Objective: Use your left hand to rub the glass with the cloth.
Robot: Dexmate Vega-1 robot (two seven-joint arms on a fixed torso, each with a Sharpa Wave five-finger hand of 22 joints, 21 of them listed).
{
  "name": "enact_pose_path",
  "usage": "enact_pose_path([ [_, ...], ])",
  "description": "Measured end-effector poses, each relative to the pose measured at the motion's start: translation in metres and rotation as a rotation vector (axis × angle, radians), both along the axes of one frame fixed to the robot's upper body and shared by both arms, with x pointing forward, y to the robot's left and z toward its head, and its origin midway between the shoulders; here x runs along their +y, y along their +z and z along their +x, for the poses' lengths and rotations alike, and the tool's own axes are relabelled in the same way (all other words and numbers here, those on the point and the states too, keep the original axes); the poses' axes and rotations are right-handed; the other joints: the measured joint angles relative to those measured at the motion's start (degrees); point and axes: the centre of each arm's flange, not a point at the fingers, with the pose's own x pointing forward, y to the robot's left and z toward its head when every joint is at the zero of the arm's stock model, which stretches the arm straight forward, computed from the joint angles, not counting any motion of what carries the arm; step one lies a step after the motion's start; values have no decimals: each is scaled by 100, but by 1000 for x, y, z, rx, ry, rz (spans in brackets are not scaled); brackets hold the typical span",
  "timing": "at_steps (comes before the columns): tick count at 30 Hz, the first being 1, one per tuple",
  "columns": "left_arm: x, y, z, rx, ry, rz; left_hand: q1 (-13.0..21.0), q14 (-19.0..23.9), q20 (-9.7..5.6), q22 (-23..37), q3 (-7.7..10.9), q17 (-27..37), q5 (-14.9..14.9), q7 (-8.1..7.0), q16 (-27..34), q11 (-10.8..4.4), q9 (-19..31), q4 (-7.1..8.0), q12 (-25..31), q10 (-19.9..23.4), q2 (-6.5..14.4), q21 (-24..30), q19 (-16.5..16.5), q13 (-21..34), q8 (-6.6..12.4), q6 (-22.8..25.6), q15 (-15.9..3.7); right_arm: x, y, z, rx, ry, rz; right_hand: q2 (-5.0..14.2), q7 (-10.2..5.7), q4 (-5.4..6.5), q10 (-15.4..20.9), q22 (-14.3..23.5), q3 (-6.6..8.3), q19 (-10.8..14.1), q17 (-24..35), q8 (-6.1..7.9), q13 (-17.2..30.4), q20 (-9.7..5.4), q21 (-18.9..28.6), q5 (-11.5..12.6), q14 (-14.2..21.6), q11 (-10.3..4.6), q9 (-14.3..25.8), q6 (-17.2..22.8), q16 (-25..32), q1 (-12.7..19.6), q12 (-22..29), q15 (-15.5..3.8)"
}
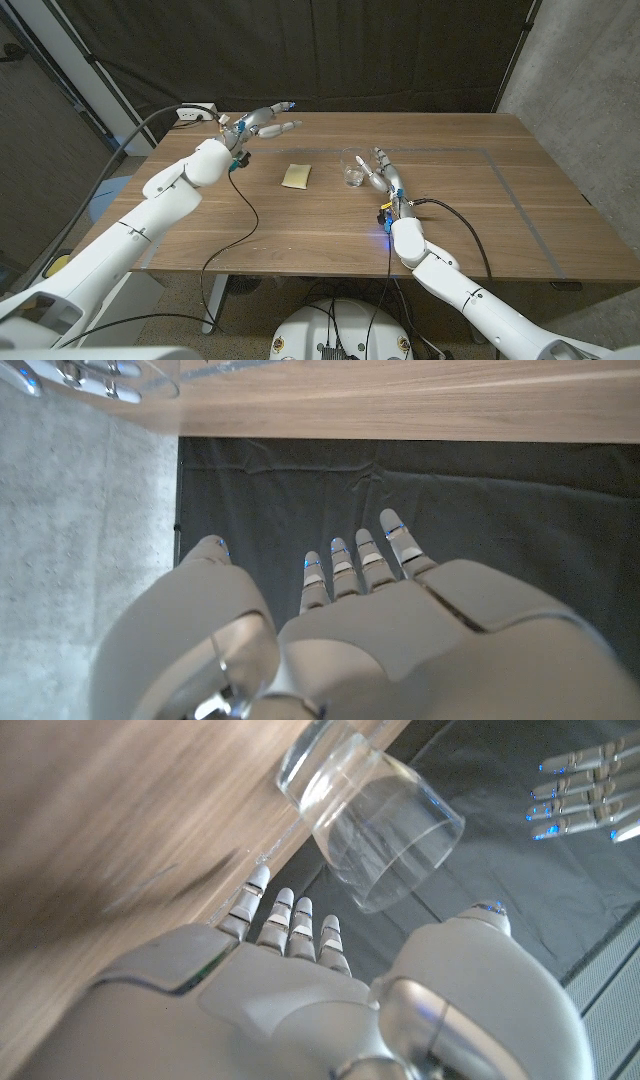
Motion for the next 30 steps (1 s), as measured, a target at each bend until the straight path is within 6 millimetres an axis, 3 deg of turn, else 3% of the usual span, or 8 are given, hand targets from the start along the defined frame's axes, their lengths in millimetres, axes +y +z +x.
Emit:
enact_pose_path([
  [1,9,-8,1,8,4,-30,-27,-74,20,-2,-21,-15,-22,-43,0,-4,0,22,0,-58,28,-24,-20,-7,0,-44,-6,-1,5,-2,-19,18,24,-29,21,16,0,0,-16,29,-11,0,-4,-29,0,0,0,0,0,21,0,-29,0,0],
  [4,8,-5,-2,-7,-20,-56,-172,-276,-2,-14,-56,-55,-43,-148,-41,-18,0,56,0,-230,68,-106,-83,-8,-21,-233,-45,-5,10,-3,-34,33,50,-28,7,24,55,0,-24,60,-39,0,-4,-59,0,0,12,6,0,68,0,-28,0,-12],
  [7,27,-19,0,5,-18,-111,-284,-439,-49,-14,-72,-102,-42,-261,-41,-44,0,72,0,-387,102,-177,-156,-8,-21,-406,-69,-8,14,-4,-48,43,67,-7,0,24,115,0,-24,113,-75,0,-3,-112,-41,0,43,7,-28,123,0,-49,41,-43],
  [9,31,-22,-1,4,-26,-127,-300,-504,-32,-14,-95,-121,-42,-313,-41,-66,0,96,-21,-460,87,-208,-173,-34,-21,-458,-90,-10,17,-5,-57,46,75,-7,-12,24,155,0,-24,130,-109,0,-3,-217,-43,25,43,10,-28,160,0,-49,40,-43],
  [11,37,-26,0,2,-40,-150,-329,-522,-63,-14,-96,-134,-42,-312,-41,-59,0,97,-22,-467,59,-208,-204,-35,-21,-457,-83,-12,20,-6,-67,47,81,-7,13,24,186,0,-24,150,-137,0,-3,-296,-43,44,72,-3,-28,196,0,-49,62,-73],
  [30,77,-47,10,6,-214,-363,-503,-631,-155,-13,-151,-187,-42,-283,-40,-91,1,152,-21,-559,140,-297,-296,-34,3,-487,-180,-37,52,-8,-138,-8,154,15,1,24,338,1,-23,213,-236,39,-29,-416,-128,56,204,-11,-28,451,0,-71,106,-144],
])
